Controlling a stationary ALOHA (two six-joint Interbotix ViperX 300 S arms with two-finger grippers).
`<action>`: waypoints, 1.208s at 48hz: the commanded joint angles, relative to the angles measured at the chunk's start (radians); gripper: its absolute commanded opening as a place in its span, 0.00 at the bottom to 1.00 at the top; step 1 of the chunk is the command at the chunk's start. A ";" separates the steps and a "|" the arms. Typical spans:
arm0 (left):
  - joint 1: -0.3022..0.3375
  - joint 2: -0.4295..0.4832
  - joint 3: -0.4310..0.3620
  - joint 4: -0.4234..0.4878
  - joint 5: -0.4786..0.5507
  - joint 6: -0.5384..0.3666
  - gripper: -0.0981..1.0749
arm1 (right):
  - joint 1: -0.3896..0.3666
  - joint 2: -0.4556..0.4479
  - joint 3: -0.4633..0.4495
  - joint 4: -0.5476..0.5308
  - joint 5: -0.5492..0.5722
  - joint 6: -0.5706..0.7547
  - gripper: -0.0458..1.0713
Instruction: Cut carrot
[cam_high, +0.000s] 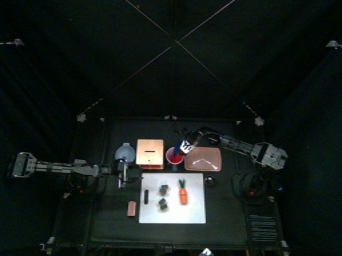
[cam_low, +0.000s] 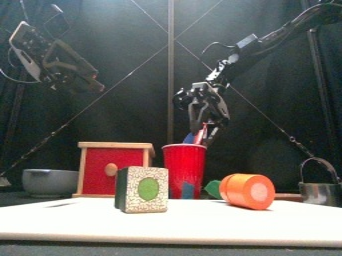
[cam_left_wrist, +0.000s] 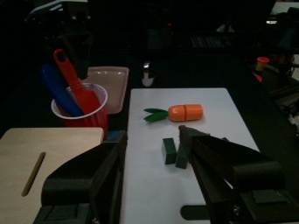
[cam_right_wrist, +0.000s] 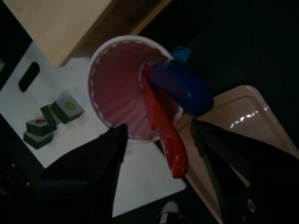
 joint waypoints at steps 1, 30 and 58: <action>0.002 0.000 -0.011 0.000 -0.009 0.002 0.83 | -0.002 -0.018 -0.031 0.006 -0.002 0.000 0.80; 0.003 0.000 -0.008 0.000 -0.009 -0.002 0.83 | 0.005 -0.057 -0.032 0.011 0.003 0.017 0.45; 0.031 0.000 -0.026 0.017 -0.012 0.006 0.83 | 0.060 -0.382 0.126 -0.008 -0.077 -0.005 0.44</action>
